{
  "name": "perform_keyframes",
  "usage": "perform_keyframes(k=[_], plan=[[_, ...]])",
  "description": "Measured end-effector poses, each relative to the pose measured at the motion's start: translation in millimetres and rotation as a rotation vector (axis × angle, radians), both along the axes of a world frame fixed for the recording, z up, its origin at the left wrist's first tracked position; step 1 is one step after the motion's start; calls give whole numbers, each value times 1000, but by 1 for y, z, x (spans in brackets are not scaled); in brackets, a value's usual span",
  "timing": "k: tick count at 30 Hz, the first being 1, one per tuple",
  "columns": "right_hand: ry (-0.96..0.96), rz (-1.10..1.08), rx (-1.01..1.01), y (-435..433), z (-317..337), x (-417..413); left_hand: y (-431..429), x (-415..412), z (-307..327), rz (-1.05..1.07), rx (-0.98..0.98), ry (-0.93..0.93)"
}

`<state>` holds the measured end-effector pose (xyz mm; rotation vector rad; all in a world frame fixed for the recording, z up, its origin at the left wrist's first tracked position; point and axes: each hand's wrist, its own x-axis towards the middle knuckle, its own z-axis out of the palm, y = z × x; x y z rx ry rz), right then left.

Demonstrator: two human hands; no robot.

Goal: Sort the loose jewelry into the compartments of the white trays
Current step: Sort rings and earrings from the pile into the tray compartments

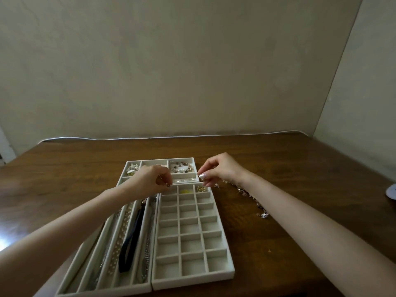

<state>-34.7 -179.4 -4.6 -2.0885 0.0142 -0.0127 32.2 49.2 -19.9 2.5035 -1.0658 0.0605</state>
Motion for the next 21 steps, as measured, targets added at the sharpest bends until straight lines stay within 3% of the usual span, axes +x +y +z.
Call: perform_keyframes(k=[9, 17, 21], plan=[[-54, 35, -132, 43, 0, 18, 3, 6, -5, -73, 194, -270], [-47, 25, -214, 59, -5, 24, 0, 13, 2, -70, 434, -238], [-61, 45, -318, 66, -4, 25, 2, 14, 4, -30, 343, -206]])
